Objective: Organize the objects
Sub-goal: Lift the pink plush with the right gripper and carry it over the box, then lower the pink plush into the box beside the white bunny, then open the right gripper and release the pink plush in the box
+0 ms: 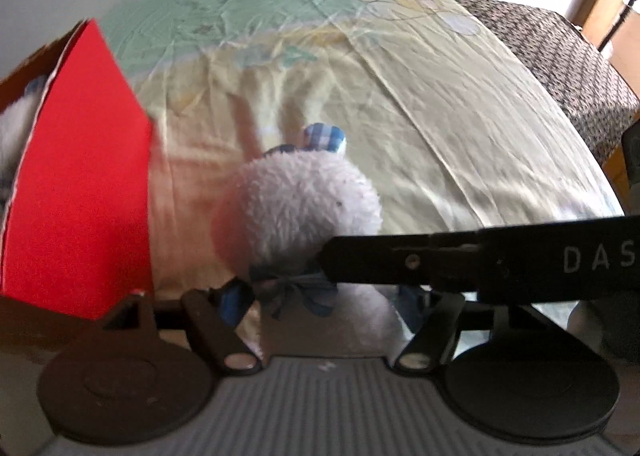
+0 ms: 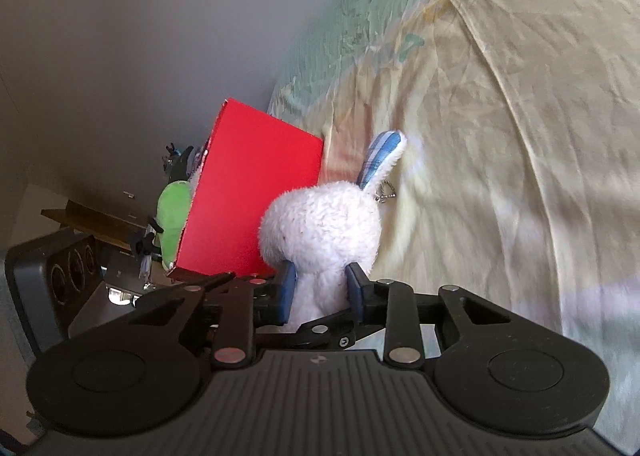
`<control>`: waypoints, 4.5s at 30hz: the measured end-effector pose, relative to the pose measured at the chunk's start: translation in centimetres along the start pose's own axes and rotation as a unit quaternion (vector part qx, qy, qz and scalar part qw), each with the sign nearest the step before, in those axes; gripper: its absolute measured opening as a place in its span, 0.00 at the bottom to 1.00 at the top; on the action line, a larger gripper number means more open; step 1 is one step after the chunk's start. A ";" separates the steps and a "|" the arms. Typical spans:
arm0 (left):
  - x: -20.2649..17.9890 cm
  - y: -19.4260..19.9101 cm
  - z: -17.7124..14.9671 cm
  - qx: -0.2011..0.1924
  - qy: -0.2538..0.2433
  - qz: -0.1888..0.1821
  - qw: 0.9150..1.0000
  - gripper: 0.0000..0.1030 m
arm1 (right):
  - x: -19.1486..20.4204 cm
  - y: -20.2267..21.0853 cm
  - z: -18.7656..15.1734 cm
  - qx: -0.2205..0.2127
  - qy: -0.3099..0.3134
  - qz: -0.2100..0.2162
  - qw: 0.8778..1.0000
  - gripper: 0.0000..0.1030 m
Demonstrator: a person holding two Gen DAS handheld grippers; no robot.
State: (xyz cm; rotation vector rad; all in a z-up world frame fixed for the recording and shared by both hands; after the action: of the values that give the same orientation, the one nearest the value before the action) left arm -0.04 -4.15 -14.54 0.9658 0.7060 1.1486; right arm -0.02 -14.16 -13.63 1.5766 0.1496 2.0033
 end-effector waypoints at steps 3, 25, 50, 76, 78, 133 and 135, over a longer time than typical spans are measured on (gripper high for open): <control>-0.4 0.6 0.1 -0.007 -0.011 0.000 1.000 0.69 | 0.3 0.7 -0.1 -0.011 -0.003 0.002 1.000 0.31; 1.3 8.5 1.4 -0.115 -0.082 -0.013 0.990 0.69 | 9.0 1.7 -0.5 -0.119 0.057 -0.010 0.991 0.31; 17.3 13.1 1.4 -0.190 -0.024 0.017 0.981 0.69 | 19.4 -10.9 -0.7 -0.116 0.178 -0.020 0.977 0.31; 21.0 8.2 0.9 -0.143 -0.039 0.002 0.989 0.76 | 18.4 -15.2 -1.0 -0.073 0.179 -0.111 0.975 0.36; 21.0 8.2 0.7 -0.137 -0.035 -0.003 0.990 0.76 | 18.5 -14.7 -1.0 -0.079 0.175 -0.109 0.975 0.37; 22.0 9.7 -1.9 -0.127 0.059 0.052 0.989 0.88 | 17.3 -13.0 -3.1 -0.136 0.151 -0.154 0.967 0.36; 22.0 9.6 -1.9 -0.127 0.062 0.053 0.989 0.89 | 17.4 -13.1 -3.2 -0.136 0.155 -0.158 0.966 0.37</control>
State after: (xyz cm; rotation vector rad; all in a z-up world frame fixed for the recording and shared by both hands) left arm 0.47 18.51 -6.40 0.7287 0.5948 1.3649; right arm -0.43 6.19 -5.29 0.9948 0.2203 1.9078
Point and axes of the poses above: each gripper's, at about its wrist camera, not at the fingertips, and y roughly against the way its jaws point, x to its left, z to its top, the point moved 8 cm from there along -y, roughly the way its jaws point, and after that the axes turned 1 degree about -y, right-handed, at the moved point
